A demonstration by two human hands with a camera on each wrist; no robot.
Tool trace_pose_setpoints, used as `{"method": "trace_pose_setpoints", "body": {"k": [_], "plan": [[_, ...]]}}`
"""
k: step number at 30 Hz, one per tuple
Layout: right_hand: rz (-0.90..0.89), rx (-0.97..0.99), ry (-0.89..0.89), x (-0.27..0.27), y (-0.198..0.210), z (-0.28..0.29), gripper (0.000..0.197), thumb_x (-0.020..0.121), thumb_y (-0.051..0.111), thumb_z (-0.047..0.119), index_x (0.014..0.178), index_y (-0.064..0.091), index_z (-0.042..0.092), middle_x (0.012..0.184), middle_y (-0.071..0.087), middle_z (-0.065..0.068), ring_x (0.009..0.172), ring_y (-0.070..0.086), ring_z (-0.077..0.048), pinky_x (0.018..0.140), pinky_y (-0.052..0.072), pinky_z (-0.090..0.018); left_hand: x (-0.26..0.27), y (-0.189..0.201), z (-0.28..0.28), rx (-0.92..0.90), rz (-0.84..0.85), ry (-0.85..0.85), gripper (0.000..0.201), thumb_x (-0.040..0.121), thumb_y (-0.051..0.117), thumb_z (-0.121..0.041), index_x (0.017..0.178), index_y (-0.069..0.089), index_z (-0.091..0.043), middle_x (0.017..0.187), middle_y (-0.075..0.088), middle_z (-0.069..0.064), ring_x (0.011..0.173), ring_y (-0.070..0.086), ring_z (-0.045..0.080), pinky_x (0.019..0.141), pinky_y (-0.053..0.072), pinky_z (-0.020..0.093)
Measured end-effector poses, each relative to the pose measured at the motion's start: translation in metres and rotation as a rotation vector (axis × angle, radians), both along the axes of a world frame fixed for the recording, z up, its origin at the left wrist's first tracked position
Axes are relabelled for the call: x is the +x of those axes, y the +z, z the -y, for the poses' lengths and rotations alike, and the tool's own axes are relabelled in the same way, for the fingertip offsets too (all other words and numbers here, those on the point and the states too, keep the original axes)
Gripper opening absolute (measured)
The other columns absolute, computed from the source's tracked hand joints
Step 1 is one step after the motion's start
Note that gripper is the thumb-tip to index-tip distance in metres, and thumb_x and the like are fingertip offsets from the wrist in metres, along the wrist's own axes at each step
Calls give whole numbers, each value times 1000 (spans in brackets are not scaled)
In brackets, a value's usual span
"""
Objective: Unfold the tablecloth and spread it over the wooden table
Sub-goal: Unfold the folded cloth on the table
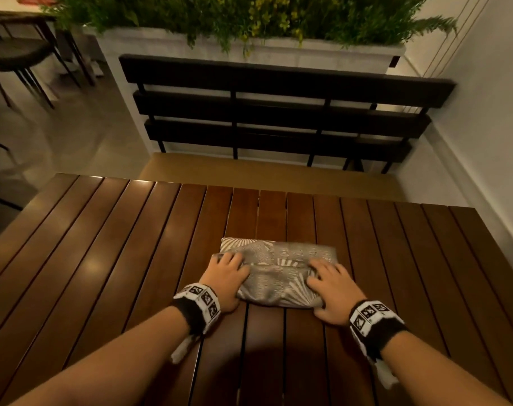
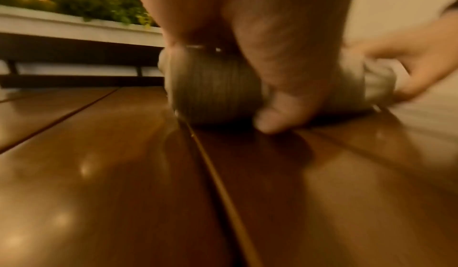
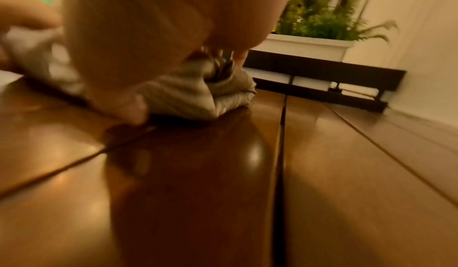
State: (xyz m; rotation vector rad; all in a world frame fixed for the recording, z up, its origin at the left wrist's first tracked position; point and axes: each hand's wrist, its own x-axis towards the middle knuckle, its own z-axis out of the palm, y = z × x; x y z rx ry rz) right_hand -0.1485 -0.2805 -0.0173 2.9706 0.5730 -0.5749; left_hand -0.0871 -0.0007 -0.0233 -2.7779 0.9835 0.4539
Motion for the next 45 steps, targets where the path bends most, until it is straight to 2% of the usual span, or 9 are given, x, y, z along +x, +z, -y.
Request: {"method": "trace_pose_setpoints", "body": {"k": [4, 7, 10, 15, 23, 30, 38, 42, 45], "plan": [[2, 278, -229, 1, 18, -5, 38, 76, 59, 54, 100, 52, 25, 153, 24, -2, 137, 29, -27, 111, 27, -42, 13, 18, -5, -217, -51, 130, 64, 63, 62, -63, 116, 52, -27, 134, 38, 4, 124, 34, 30, 101, 34, 45], [16, 327, -349, 14, 26, -4, 74, 71, 66, 50, 135, 39, 24, 148, 33, -3, 134, 32, -23, 110, 32, -39, 25, 27, -6, -194, -79, 217, 99, 57, 73, -57, 141, 29, -31, 144, 33, 3, 131, 32, 29, 106, 34, 48], [-51, 133, -199, 19, 27, -9, 89, 64, 65, 60, 139, 36, 22, 135, 45, -1, 125, 40, -23, 104, 32, -38, 20, 26, 2, -80, -78, 203, 109, 57, 77, -51, 146, 19, -23, 140, 41, 4, 128, 41, 27, 104, 38, 46], [-138, 120, -95, 13, 21, -27, 24, 78, 63, 39, 93, 51, 23, 89, 59, 2, 85, 55, -20, 70, 44, -30, 14, 18, 12, -23, -73, 219, 54, 73, 69, -39, 116, 44, -17, 115, 63, 6, 108, 59, 28, 95, 41, 43], [32, 92, -61, 23, 17, -19, 38, 86, 55, 18, 124, 53, 17, 125, 53, -11, 114, 53, -34, 86, 46, -40, 13, 25, 21, -26, 101, 29, 41, 89, 54, -30, 129, 48, -24, 132, 48, 9, 121, 48, 35, 102, 37, 47], [-78, 84, -106, -13, -5, -19, 62, 74, 54, 39, 132, 46, 18, 153, 28, -10, 134, 32, -31, 104, 35, -40, -37, -7, 12, 78, -116, 8, 68, 83, 56, -15, 141, 22, -28, 153, 19, 16, 136, 26, 43, 93, 44, 53], [-273, 149, -159, -6, 17, -25, 32, 86, 52, 32, 60, 45, 15, 75, 36, 1, 63, 38, -16, 63, 31, -33, -44, 22, 0, -13, -244, -113, 54, 80, 46, -45, 132, 51, -31, 129, 54, 5, 112, 54, 31, 87, 45, 37], [-178, 150, -32, 4, 46, -27, 20, 88, 48, 20, 70, 56, 17, 65, 45, 1, 54, 39, -14, 53, 31, -25, -28, 40, 2, -222, -203, -16, 32, 83, 52, -32, 114, 57, -25, 109, 64, 2, 101, 61, 26, 75, 44, 30], [121, 197, 58, 18, 70, -23, 6, 85, 51, 20, 80, 54, 18, 75, 51, 2, 61, 41, -8, 62, 37, -25, -11, 43, 2, -187, 11, -47, 73, 70, 66, -45, 134, 35, -26, 129, 44, 6, 118, 44, 27, 93, 41, 38]]}}
